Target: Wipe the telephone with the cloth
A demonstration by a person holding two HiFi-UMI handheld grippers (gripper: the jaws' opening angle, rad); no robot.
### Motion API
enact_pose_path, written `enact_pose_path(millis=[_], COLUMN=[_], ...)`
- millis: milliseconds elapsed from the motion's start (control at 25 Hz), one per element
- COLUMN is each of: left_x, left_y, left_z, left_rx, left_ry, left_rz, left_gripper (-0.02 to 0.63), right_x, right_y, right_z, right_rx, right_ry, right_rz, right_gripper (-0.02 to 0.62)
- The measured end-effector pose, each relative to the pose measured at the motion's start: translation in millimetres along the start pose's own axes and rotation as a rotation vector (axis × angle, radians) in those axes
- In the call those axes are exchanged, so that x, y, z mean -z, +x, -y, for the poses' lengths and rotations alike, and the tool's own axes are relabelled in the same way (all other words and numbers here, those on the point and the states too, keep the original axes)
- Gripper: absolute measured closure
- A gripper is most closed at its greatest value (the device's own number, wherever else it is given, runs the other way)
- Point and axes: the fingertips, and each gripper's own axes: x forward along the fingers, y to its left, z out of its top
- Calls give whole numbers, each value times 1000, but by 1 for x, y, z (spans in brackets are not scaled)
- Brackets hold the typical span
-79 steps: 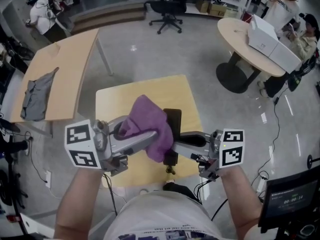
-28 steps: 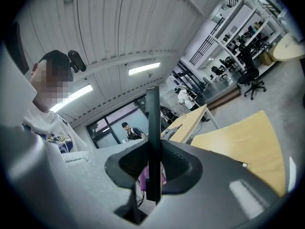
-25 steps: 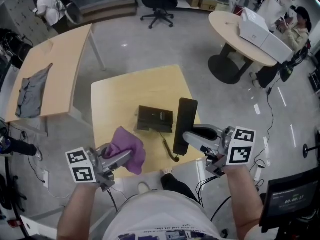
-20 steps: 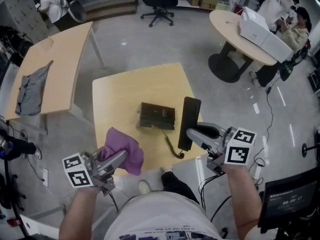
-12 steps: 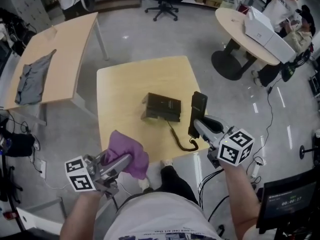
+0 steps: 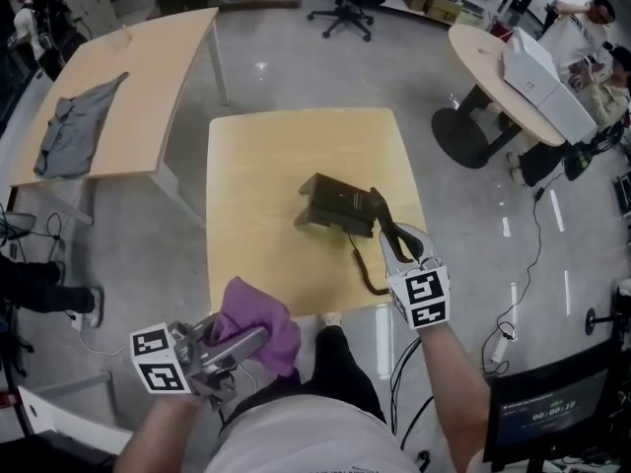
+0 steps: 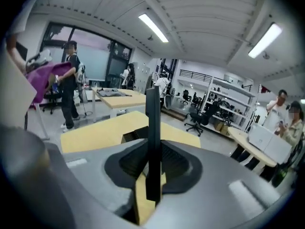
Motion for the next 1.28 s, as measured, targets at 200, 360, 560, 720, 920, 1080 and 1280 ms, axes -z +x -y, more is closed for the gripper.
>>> enact_pose_path(millis=[200,360,560,720,920,1080,1280], left_x=[11,24,32,38,42,44,51], left_y=[-16,-22,-27,-34,-38,-39,-34], left_z=[1,0,3,4,3,5,7], left_rx=[-21,-34,-28,-34,-40,-36,-28], left_ry=[-20,-41,-51,-67,-76,-83,-95], left_rz=[13,13,7,2,3,1,-7], left_gripper=[518,519,520,518,520,520,520], right_x=[6,18,29,38,51,54,61], right_y=[21,37,55,68,85,92,97], right_z=[-14,-25,-36,-40,-44,-47,-50], right_rx=[41,57,69,88,119,152,180], right_ry=[-163,-269,-398,-466,-510,-543,-580], right_rz=[-34,-64,-79,-92,-115,-116,-116], right_gripper=[520,520,520,520,520,520,520])
